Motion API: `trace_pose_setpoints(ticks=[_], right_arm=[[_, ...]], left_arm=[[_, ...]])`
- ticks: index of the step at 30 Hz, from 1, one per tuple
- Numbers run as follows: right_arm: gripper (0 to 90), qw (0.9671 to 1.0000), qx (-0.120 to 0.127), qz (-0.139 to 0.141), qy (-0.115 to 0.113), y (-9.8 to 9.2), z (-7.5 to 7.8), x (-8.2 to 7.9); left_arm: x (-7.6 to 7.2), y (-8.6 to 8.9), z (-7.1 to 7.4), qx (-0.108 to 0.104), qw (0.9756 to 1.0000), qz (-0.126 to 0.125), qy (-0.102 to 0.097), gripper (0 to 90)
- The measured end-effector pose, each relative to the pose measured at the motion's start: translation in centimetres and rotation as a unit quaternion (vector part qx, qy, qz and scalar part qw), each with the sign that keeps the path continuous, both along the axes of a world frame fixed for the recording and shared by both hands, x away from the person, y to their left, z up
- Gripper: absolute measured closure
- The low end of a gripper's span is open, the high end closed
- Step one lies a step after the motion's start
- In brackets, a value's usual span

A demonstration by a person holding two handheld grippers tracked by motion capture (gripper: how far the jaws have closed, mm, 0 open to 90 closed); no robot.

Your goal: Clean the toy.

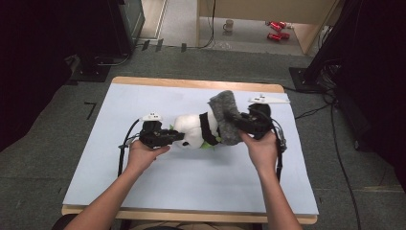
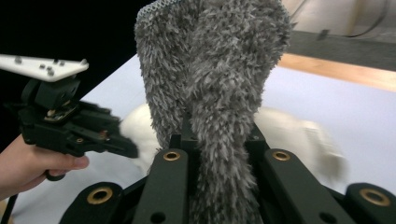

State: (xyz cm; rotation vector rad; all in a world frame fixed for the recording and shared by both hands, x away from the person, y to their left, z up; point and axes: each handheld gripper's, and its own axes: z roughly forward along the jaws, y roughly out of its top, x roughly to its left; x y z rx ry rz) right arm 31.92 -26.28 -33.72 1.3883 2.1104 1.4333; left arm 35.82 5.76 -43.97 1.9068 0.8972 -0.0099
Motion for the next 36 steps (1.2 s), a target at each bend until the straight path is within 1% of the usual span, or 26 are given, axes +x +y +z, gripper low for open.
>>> trace_pose_setpoints(ticks=[1,2,3,4,5,7,10,11,12,13,15,19,20,21,23,25,26,27,28,29,30,31,33,35,36], right_arm=[[78.1,1.0000,0.000,0.000,0.000,0.0,0.0,0.0],[78.0,0.9999,-0.008,0.008,0.005,1.0,-0.4,0.2],[77.6,0.9997,-0.020,0.014,0.008,1.8,-0.9,0.5],[77.4,0.9995,-0.026,0.015,0.009,2.1,-1.2,0.7],[76.3,0.9989,-0.043,0.009,0.017,2.5,-2.2,1.2],[76.3,0.9988,-0.044,0.007,0.020,2.5,-2.5,1.3],[76.6,0.9984,-0.050,0.004,0.027,1.9,-3.1,1.9],[76.7,0.9983,-0.051,0.002,0.029,1.8,-3.2,1.9],[76.8,0.9980,-0.057,-0.002,0.029,1.7,-3.3,1.9],[76.9,0.9978,-0.060,-0.003,0.029,1.6,-3.4,2.0],[76.9,0.9979,-0.058,-0.004,0.028,1.3,-3.5,2.0],[76.9,0.9980,-0.058,-0.011,0.025,1.0,-3.5,2.1],[76.8,0.9979,-0.057,-0.013,0.025,0.8,-3.5,2.1],[76.8,0.9979,-0.057,-0.013,0.025,0.8,-3.5,2.1],[76.9,0.9979,-0.056,-0.019,0.025,0.5,-3.5,2.2],[76.8,0.9981,-0.049,-0.027,0.025,-0.2,-3.5,2.3],[76.8,0.9981,-0.049,-0.027,0.025,-0.2,-3.5,2.3],[76.7,0.9982,-0.047,-0.027,0.025,-0.4,-3.5,2.3],[76.7,0.9982,-0.043,-0.031,0.026,-1.0,-3.5,2.4],[76.7,0.9982,-0.043,-0.031,0.026,-1.0,-3.5,2.4],[76.7,0.9982,-0.042,-0.033,0.027,-1.2,-3.4,2.4],[76.7,0.9982,-0.041,-0.036,0.026,-1.5,-3.4,2.4],[76.7,0.9980,-0.039,-0.042,0.027,-2.0,-3.4,2.4],[76.7,0.9980,-0.035,-0.044,0.029,-2.5,-3.4,2.4],[76.7,0.9979,-0.033,-0.047,0.030,-2.8,-3.4,2.4]], left_arm=[[-0.2,-0.1,0.1,-0.003,1.0000,-0.001,-0.002,66.1],[-0.3,-0.1,0.2,-0.004,1.0000,-0.004,-0.004,66.0],[-0.4,-0.2,0.2,-0.003,1.0000,-0.006,-0.004,66.0],[-0.5,-0.3,0.2,-0.004,1.0000,-0.006,-0.005,65.9],[-0.6,-0.3,0.1,-0.001,1.0000,-0.006,-0.006,65.8],[-0.5,-0.4,-0.3,0.001,1.0000,-0.004,-0.001,65.5],[-0.5,-0.4,-0.5,-0.006,1.0000,-0.003,-0.003,63.3],[-0.5,-0.5,-0.5,-0.010,0.9999,-0.005,-0.003,61.3],[-0.5,-0.5,-0.5,-0.012,0.9999,-0.005,-0.003,57.7],[-0.6,-0.6,-0.6,-0.014,0.9999,-0.006,-0.007,54.8],[-0.6,-0.5,-0.6,-0.013,0.9998,-0.008,-0.016,47.7],[-0.6,-0.1,-0.6,-0.018,0.9994,-0.018,-0.022,40.3],[-0.6,0.3,-0.5,-0.021,0.9992,-0.020,-0.028,39.8],[-0.6,0.3,-0.5,-0.021,0.9992,-0.020,-0.028,39.8],[-0.6,0.9,-0.4,-0.025,0.9987,-0.022,-0.038,39.7],[-0.6,1.4,-0.5,-0.021,0.9985,-0.022,-0.045,38.6],[-0.5,1.6,-0.6,-0.022,0.9984,-0.022,-0.047,38.6],[-0.4,1.9,-0.7,-0.026,0.9984,-0.021,-0.045,38.3],[-0.1,2.2,-1.1,-0.027,0.9988,-0.017,-0.036,37.9],[-0.1,2.2,-1.1,-0.027,0.9988,-0.017,-0.036,37.9],[0.1,2.3,-1.3,-0.031,0.9989,-0.015,-0.032,37.9],[0.3,2.2,-1.5,-0.030,0.9991,-0.013,-0.028,37.9],[0.4,1.9,-1.9,-0.028,0.9990,-0.017,-0.031,38.0],[0.5,1.4,-2.3,-0.031,0.9984,-0.022,-0.040,37.9],[0.6,0.8,-2.5,-0.034,0.9983,-0.026,-0.039,37.2]])
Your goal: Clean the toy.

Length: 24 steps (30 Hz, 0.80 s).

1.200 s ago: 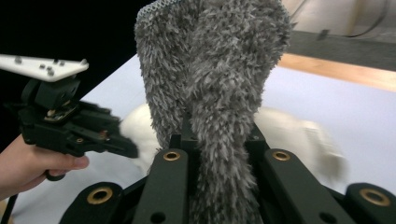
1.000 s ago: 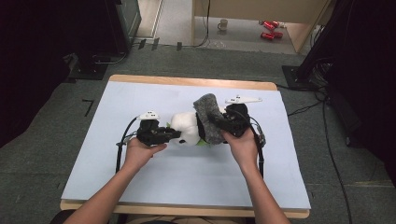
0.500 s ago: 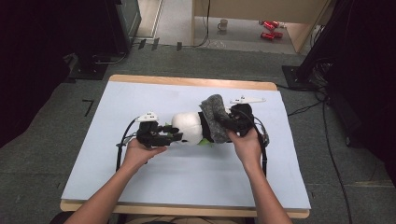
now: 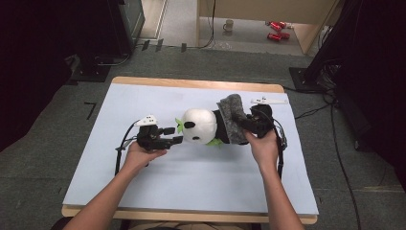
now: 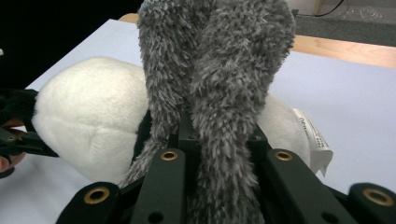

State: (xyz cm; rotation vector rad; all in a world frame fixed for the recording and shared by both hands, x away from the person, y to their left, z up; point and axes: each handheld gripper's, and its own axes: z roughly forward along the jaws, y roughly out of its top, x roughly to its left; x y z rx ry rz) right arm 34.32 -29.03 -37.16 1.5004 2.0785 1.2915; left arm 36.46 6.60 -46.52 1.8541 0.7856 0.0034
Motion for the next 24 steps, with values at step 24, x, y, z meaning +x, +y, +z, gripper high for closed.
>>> trace_pose_setpoints(ticks=[24], right_arm=[[78.3,0.9997,0.014,-0.015,0.015,-1.7,-1.4,-0.6]], left_arm=[[0.8,-4.6,0.6,-0.026,0.9990,-0.035,-0.006,21.5]])
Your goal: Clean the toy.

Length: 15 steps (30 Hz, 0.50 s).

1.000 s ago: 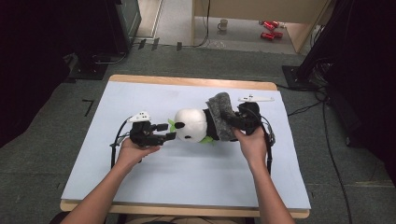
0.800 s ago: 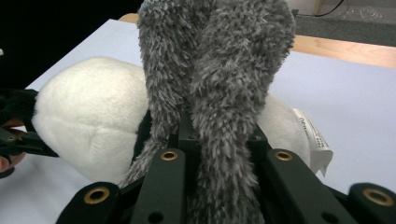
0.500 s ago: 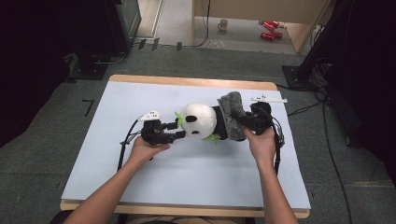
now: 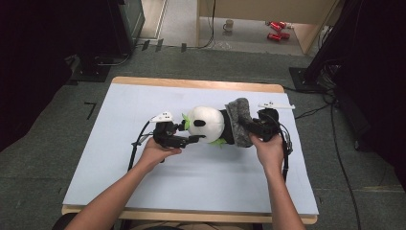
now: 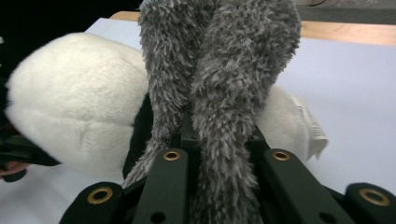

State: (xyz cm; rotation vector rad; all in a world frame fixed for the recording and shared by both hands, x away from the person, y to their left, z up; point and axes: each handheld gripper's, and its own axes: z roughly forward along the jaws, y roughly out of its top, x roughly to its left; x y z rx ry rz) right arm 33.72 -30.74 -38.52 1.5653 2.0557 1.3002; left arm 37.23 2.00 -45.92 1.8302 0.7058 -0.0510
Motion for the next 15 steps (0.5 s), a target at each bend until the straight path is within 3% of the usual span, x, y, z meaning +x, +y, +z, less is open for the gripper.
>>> trace_pose_setpoints(ticks=[2,4,6,7,8,9,10,12,15], right_arm=[[78.6,0.9999,-0.015,0.002,-0.003,0.5,-0.3,0.0],[78.6,0.9999,-0.014,0.001,-0.001,0.5,-0.3,-0.1],[78.8,1.0000,-0.009,0.002,0.000,0.3,-0.4,-0.1],[78.9,1.0000,-0.004,0.003,0.002,0.2,-0.5,-0.1],[78.9,1.0000,-0.004,0.003,0.002,0.2,-0.5,-0.1],[78.9,1.0000,-0.003,0.004,0.001,0.2,-0.5,-0.1],[79.0,1.0000,0.000,0.006,0.000,0.3,-0.5,-0.2],[79.0,1.0000,0.003,0.009,-0.003,0.5,-0.5,-0.3],[79.2,0.9997,0.017,0.016,-0.012,1.0,-0.4,-0.4]], left_arm=[[0.2,-0.2,-0.2,-0.004,0.9999,0.007,0.006,21.9],[0.2,-0.1,-0.2,-0.008,0.9999,0.009,0.010,24.7],[0.2,0.0,-0.2,-0.014,0.9999,0.008,0.006,32.6],[0.1,0.0,-0.1,-0.014,0.9999,0.007,-0.004,42.7],[0.1,0.0,-0.1,-0.014,0.9999,0.007,-0.004,46.5],[0.1,0.0,0.0,-0.015,0.9999,0.008,-0.002,46.5],[0.1,0.1,0.1,-0.014,0.9996,0.022,0.010,53.3],[0.0,0.2,0.2,-0.013,0.9994,0.031,0.011,57.0],[-0.4,0.6,0.8,-0.005,0.9988,0.042,-0.023,68.3]])
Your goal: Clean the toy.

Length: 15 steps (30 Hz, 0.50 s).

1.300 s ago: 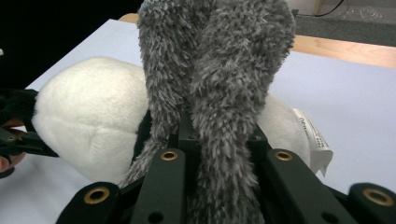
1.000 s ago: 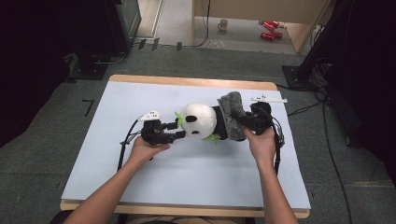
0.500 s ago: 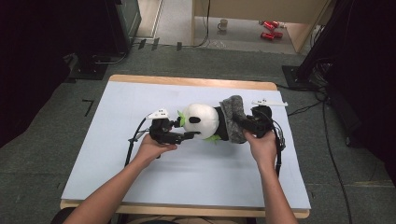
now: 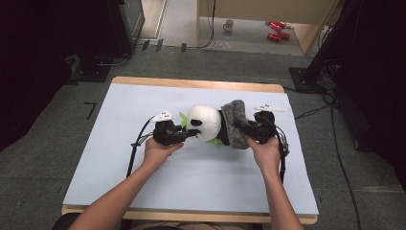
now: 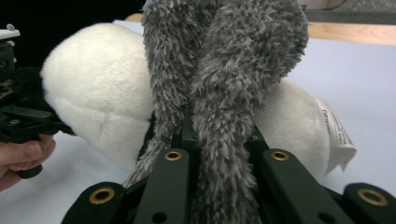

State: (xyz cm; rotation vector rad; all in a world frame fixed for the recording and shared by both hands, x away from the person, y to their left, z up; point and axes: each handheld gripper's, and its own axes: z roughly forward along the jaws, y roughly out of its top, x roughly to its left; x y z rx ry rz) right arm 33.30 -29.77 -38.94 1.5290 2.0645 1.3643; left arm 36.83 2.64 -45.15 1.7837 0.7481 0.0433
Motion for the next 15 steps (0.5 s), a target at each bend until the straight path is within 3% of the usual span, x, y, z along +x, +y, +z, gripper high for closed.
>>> trace_pose_setpoints(ticks=[5,7,8,12,15], right_arm=[[79.1,0.9997,0.012,-0.001,-0.023,0.3,0.9,-0.2],[78.5,0.9994,0.023,0.001,-0.027,0.4,1.3,-0.3],[78.2,0.9993,0.027,0.004,-0.027,0.4,1.4,-0.2],[78.0,0.9989,0.034,0.003,-0.033,0.9,2.3,-0.3],[78.0,0.9987,0.030,0.003,-0.040,1.1,2.9,-0.5]], left_arm=[[-0.4,0.8,1.6,0.000,0.9996,-0.003,-0.028,72.9],[-0.5,1.2,2.6,0.011,0.9992,-0.003,-0.038,72.8],[-0.7,1.8,3.9,0.024,0.9986,0.000,-0.047,72.8],[-1.3,2.3,5.0,0.041,0.9979,0.013,-0.049,72.2],[-1.6,2.1,4.6,0.038,0.9982,0.013,-0.044,71.5]])
